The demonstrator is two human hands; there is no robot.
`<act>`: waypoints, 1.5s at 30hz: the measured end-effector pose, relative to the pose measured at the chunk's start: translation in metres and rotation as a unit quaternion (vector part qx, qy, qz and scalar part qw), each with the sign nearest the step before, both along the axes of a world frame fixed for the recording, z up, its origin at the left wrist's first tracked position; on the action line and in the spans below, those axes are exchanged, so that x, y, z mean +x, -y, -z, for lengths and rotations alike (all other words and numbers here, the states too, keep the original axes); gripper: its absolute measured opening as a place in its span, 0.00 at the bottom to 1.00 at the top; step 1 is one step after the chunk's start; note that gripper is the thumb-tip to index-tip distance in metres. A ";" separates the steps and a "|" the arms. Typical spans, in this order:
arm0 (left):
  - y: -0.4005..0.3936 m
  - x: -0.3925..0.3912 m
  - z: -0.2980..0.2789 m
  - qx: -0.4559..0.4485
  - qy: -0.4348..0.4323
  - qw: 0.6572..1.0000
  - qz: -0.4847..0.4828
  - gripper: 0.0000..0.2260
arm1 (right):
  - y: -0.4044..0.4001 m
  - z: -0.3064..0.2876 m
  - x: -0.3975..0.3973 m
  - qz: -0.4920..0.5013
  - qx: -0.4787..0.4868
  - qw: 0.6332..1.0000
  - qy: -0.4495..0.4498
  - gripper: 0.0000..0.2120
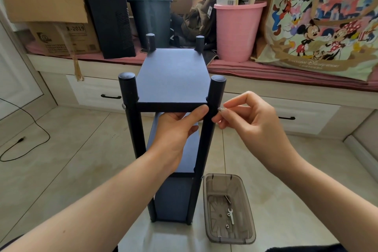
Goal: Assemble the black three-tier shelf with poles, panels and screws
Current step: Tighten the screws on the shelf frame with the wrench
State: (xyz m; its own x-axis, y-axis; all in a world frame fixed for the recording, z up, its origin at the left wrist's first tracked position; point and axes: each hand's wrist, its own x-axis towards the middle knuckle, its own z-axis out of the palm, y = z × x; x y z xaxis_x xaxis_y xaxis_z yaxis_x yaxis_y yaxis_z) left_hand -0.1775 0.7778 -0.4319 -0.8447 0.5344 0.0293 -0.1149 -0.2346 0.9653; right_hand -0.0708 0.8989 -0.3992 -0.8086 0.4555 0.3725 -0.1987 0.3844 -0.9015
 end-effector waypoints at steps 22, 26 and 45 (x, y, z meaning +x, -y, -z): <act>-0.001 0.002 0.002 -0.005 -0.015 1.000 -0.011 0.26 | 0.001 -0.003 0.000 0.122 0.341 0.932 -0.013 0.03; -0.001 0.003 0.001 -0.003 -0.014 1.000 -0.007 0.24 | 0.000 -0.008 -0.001 0.044 -0.004 0.998 0.041 0.02; 0.008 0.007 0.000 -0.063 -0.080 0.994 -0.028 0.08 | -0.017 -0.003 -0.013 -0.015 -0.113 0.989 0.089 0.09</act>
State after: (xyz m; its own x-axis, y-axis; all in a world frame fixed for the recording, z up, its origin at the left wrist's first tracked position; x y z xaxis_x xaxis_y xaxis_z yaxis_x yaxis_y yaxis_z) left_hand -0.1705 0.7702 -0.4316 -0.8631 0.4949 0.1007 0.0513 -0.1124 0.9923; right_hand -0.0843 0.9162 -0.3960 -0.8663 0.4863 0.1144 -0.0373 0.1653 -0.9855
